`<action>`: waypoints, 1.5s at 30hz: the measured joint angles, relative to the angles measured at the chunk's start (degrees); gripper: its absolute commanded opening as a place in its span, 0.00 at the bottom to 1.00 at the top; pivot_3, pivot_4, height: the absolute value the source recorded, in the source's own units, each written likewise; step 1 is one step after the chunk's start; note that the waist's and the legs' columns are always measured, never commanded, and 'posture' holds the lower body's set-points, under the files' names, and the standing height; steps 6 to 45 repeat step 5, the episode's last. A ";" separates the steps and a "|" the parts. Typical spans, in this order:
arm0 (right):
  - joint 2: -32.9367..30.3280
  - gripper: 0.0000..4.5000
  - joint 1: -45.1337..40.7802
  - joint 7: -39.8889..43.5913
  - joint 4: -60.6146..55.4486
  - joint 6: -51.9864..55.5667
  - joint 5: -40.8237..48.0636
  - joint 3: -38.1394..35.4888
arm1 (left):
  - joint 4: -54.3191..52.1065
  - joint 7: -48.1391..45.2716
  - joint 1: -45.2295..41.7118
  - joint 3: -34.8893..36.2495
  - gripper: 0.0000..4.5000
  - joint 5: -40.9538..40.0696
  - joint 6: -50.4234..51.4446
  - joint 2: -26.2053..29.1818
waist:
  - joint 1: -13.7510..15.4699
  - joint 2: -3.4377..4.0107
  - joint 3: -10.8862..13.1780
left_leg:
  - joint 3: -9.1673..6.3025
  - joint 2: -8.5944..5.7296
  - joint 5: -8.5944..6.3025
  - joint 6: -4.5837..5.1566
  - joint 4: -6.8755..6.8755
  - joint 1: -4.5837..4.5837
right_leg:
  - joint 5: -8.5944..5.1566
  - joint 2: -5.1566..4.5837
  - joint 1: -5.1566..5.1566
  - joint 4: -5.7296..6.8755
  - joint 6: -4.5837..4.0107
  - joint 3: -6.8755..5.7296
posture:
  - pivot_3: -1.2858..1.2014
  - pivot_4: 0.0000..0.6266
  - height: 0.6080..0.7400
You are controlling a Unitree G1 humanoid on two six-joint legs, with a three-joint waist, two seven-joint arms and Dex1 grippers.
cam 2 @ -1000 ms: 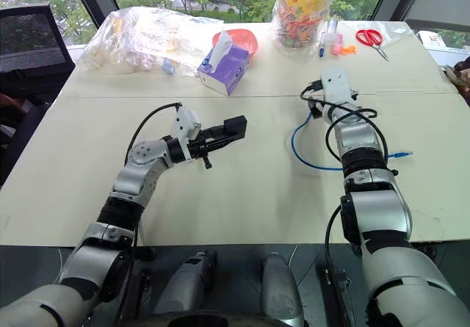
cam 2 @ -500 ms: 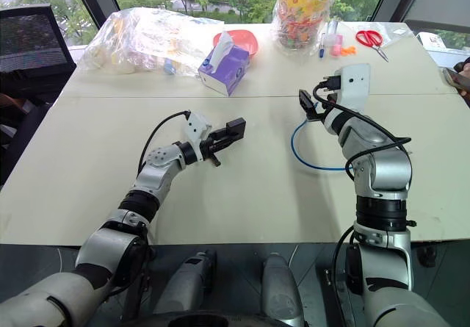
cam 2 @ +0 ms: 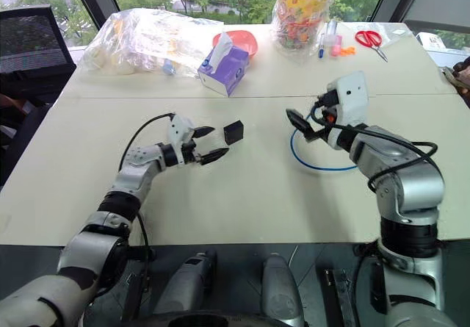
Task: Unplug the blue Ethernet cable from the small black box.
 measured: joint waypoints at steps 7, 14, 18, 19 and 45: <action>-1.59 1.00 4.41 4.79 -1.10 0.05 1.99 1.39 | -11.45 -0.50 4.65 0.91 1.00 -2.44 7.64 2.85 | 0.36 0.00 0.00 | -0.01 0.00 0.00 0.00 0.03 -0.01 | -0.06 -0.01 0.04 -0.03 -0.14 0.00 | 0.52 0.24 0.91; -1.59 1.00 4.41 4.79 -1.10 0.05 1.99 1.39 | -11.45 -0.50 4.65 0.91 1.00 -2.44 7.64 2.85 | 0.36 0.00 0.00 | -0.01 0.00 0.00 0.00 0.03 -0.01 | -0.06 -0.01 0.04 -0.03 -0.14 0.00 | 0.52 0.24 0.91; -1.59 1.00 4.41 4.79 -1.10 0.05 1.99 1.39 | -11.45 -0.50 4.65 0.91 1.00 -2.44 7.64 2.85 | 0.36 0.00 0.00 | -0.01 0.00 0.00 0.00 0.03 -0.01 | -0.06 -0.01 0.04 -0.03 -0.14 0.00 | 0.52 0.24 0.91; -1.59 1.00 4.41 4.79 -1.10 0.05 1.99 1.39 | -11.45 -0.50 4.65 0.91 1.00 -2.44 7.64 2.85 | 0.36 0.00 0.00 | -0.01 0.00 0.00 0.00 0.03 -0.01 | -0.06 -0.01 0.04 -0.03 -0.14 0.00 | 0.52 0.24 0.91; -1.59 1.00 4.41 4.79 -1.10 0.05 1.99 1.39 | -11.45 -0.50 4.65 0.91 1.00 -2.44 7.64 2.85 | 0.36 0.00 0.00 | -0.01 0.00 0.00 0.00 0.03 -0.01 | -0.06 -0.01 0.04 -0.03 -0.14 0.00 | 0.52 0.24 0.91</action>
